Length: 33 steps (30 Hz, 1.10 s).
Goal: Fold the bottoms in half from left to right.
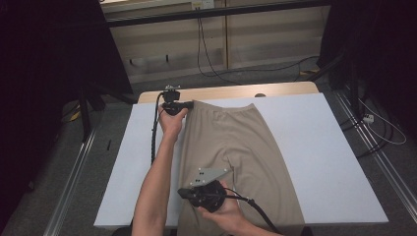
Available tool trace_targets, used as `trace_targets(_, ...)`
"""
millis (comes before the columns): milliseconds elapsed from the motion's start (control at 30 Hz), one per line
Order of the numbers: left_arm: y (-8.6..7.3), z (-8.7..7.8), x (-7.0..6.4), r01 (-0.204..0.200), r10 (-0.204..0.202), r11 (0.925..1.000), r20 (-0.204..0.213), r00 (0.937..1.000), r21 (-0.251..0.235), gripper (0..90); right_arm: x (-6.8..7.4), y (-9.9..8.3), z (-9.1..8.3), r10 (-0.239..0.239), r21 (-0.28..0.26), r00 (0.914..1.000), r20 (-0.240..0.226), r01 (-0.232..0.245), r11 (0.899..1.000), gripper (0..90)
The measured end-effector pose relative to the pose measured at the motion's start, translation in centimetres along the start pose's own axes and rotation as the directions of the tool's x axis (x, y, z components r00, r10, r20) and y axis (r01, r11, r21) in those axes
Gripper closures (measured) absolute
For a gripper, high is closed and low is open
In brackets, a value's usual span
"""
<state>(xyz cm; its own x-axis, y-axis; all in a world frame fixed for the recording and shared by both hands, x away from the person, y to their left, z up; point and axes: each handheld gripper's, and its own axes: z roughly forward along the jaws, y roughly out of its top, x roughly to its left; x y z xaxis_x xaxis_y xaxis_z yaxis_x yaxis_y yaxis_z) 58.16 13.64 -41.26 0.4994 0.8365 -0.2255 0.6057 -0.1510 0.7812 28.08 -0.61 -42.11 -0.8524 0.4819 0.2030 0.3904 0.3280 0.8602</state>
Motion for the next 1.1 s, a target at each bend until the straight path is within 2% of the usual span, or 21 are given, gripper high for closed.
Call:
trace_targets(100,0.3,-0.8,0.2,0.006,-0.006,0.9999,-0.001,1.0,-0.014,86.5,0.2,0.6,-0.5,-0.013,-0.022,0.9999,-0.012,0.012,1.0,90.0)
trace_targets(233,0.4,-1.3,0.9,0.032,-0.032,0.9995,-0.015,0.9994,0.0,86.5,0.4,1.1,-0.9,-0.012,-0.039,0.9996,-0.028,0.011,0.999,90.0)
trace_targets(400,0.1,-2.2,1.8,0.035,-0.035,0.9994,-0.025,0.9991,0.001,86.5,0.8,1.9,-1.3,-0.015,-0.062,0.9986,-0.051,0.012,0.998,90.0)
trace_targets(500,0.1,-3.0,2.5,0.053,-0.053,0.9986,-0.042,0.9977,-0.005,86.5,1.2,2.3,-1.3,-0.022,-0.065,0.9979,-0.06,0.018,0.998,90.0)
trace_targets(600,0.2,-4.2,3.1,0.066,-0.067,0.9976,-0.055,0.9962,-0.021,86.4,1.6,2.9,-1.4,-0.026,-0.076,0.997,-0.074,0.02,0.997,90.0)
trace_targets(900,0.8,-8.0,4.9,0.067,-0.073,0.9963,-0.1,0.9923,-0.054,86.4,3.1,4.8,-0.8,-0.066,-0.101,0.9921,-0.107,0.055,0.993,90.0)
trace_targets(1033,1.0,-9.5,6.0,0.08,-0.087,0.9951,-0.126,0.9882,-0.058,86.4,3.8,5.9,-0.5,-0.088,-0.114,0.989,-0.119,0.074,0.991,90.0)
trace_targets(1100,1.1,-10.2,6.4,0.081,-0.09,0.9944,-0.142,0.9858,-0.069,86.4,4.0,6.5,-0.5,-0.084,-0.122,0.9885,-0.125,0.069,0.99,90.0)
